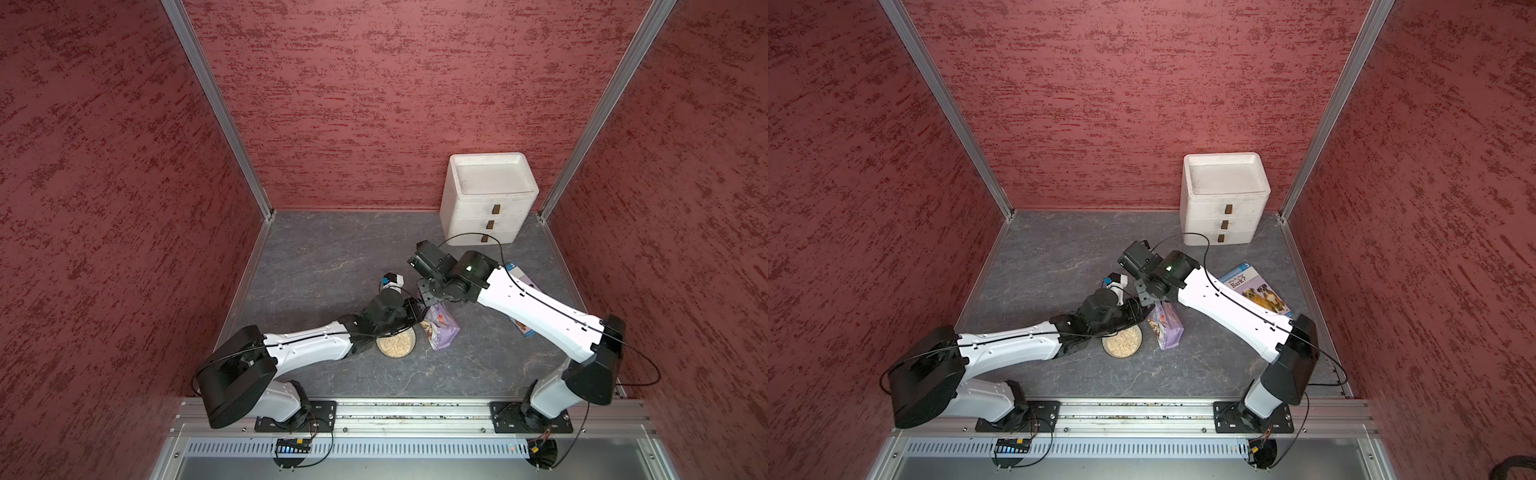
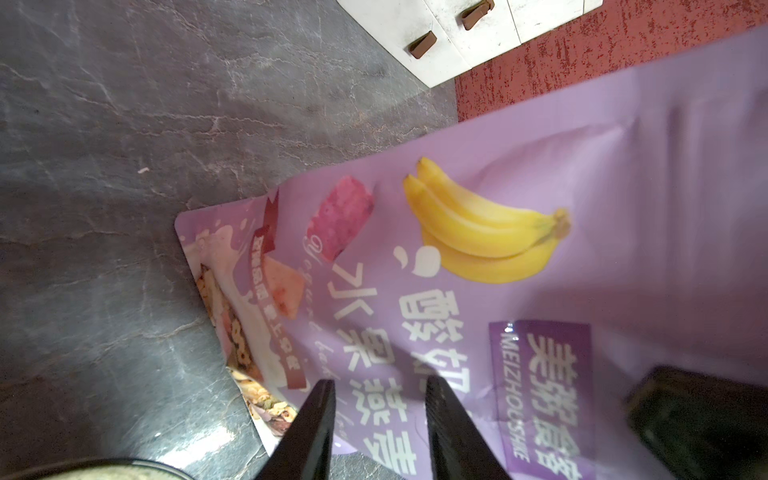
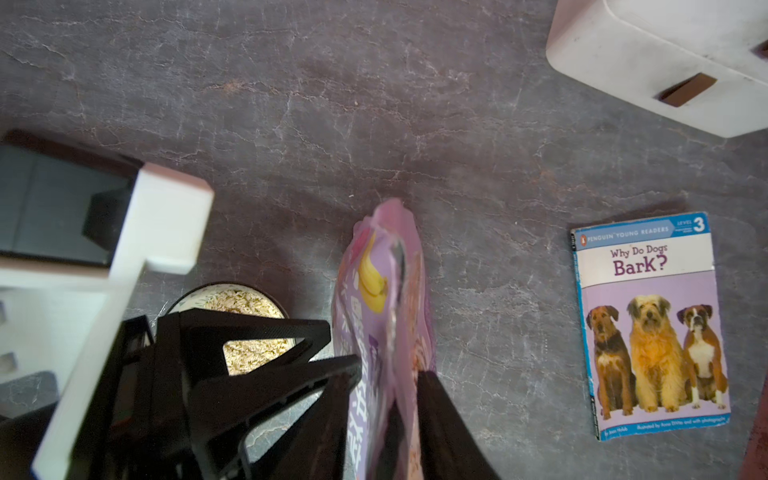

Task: Pour the oats into the breakfast bowl
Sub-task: Close the oats bag at the center of the board.

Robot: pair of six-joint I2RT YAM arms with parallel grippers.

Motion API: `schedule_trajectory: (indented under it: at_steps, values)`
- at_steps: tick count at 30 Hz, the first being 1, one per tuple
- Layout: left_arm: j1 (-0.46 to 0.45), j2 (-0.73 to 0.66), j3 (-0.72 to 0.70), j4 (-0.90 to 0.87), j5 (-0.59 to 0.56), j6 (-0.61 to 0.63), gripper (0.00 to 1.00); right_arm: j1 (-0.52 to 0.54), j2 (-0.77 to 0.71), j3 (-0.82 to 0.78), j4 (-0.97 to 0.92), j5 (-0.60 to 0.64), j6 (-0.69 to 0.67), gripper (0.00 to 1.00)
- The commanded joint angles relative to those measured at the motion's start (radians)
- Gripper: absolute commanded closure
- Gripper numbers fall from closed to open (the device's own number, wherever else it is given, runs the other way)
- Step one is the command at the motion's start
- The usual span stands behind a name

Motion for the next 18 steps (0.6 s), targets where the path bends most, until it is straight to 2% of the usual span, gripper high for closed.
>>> schedule_trajectory:
  at_steps: [1, 5, 9, 14, 18]
  values:
    - [-0.004, 0.013, 0.013, 0.024, 0.01, -0.002, 0.6, 0.008, -0.041, -0.034, -0.001, -0.055, 0.032, 0.71]
    - [-0.005, 0.012, 0.013, 0.025, 0.01, -0.003, 0.6, 0.023, -0.042, -0.063, -0.013, -0.053, 0.044, 0.75]
    - [-0.005, 0.013, 0.013, 0.026, 0.009, -0.004, 0.6, 0.031, -0.037, -0.056, -0.029, -0.01, 0.048, 1.0]
    - [-0.005, 0.013, 0.011, 0.025, 0.009, -0.003, 0.6, 0.083, -0.042, -0.041, -0.055, 0.192, 0.073, 1.0]
    - [-0.005, 0.012, 0.012, 0.024, 0.009, -0.002, 0.6, 0.082, -0.037, -0.029, -0.046, 0.151, 0.062, 1.0]
